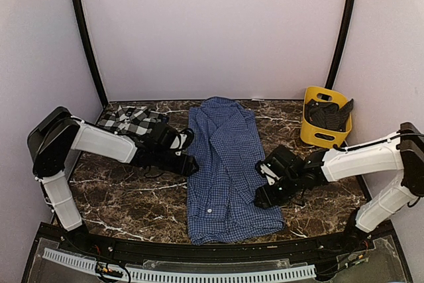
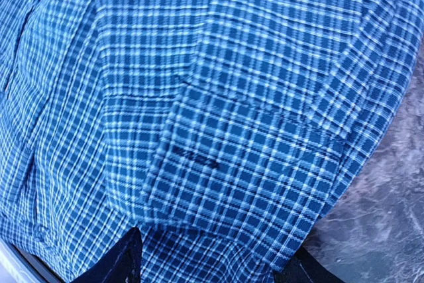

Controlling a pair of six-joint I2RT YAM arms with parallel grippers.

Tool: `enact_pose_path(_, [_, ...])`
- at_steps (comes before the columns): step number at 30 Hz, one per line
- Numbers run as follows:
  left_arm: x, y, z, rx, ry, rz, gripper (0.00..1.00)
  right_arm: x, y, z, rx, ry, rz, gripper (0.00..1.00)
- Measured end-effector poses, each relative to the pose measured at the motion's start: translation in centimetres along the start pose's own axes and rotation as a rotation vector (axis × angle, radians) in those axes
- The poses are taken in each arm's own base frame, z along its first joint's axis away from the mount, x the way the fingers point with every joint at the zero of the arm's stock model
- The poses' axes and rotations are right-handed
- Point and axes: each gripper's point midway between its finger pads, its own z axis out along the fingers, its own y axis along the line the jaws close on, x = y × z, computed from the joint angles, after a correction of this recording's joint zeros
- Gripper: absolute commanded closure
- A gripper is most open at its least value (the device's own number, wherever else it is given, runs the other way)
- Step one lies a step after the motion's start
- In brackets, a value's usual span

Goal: Fold and stack the long sleeve shirts
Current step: Rotate the rectangle-folded shirt at the center of the board, then pick up the rectangle-folded shirt from the center of the board.

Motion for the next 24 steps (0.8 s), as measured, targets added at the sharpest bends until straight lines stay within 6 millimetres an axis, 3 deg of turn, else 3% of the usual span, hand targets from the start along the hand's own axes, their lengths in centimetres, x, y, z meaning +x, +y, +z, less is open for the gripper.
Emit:
enact_pose_path(4, [-0.3,-0.4,-2.9,0.015,-0.059,0.046,0.16,-0.3,0.8,-0.3,0.008,-0.023,-0.034,0.33])
enact_pose_path(9, [-0.6,-2.5,-8.0,0.118,-0.197,0.114,0.10,-1.7,1.2,-2.5,-0.001,-0.098,-0.059,0.30])
enact_pose_path(12, [1.6,-4.2,-9.8,0.181,-0.222,0.181,0.11,-2.4,1.3,-3.3,0.009,-0.122,-0.073,0.30])
enact_pose_path(17, [6.5,-7.9,-10.9,0.288,-0.176,0.301,0.17,-2.9,0.9,-3.5,0.055,-0.114,-0.094,0.30])
enact_pose_path(24, [10.6,-11.3,-11.9,0.364,-0.139,0.407,0.14,-3.4,0.9,-3.3,0.074,-0.109,-0.114,0.31])
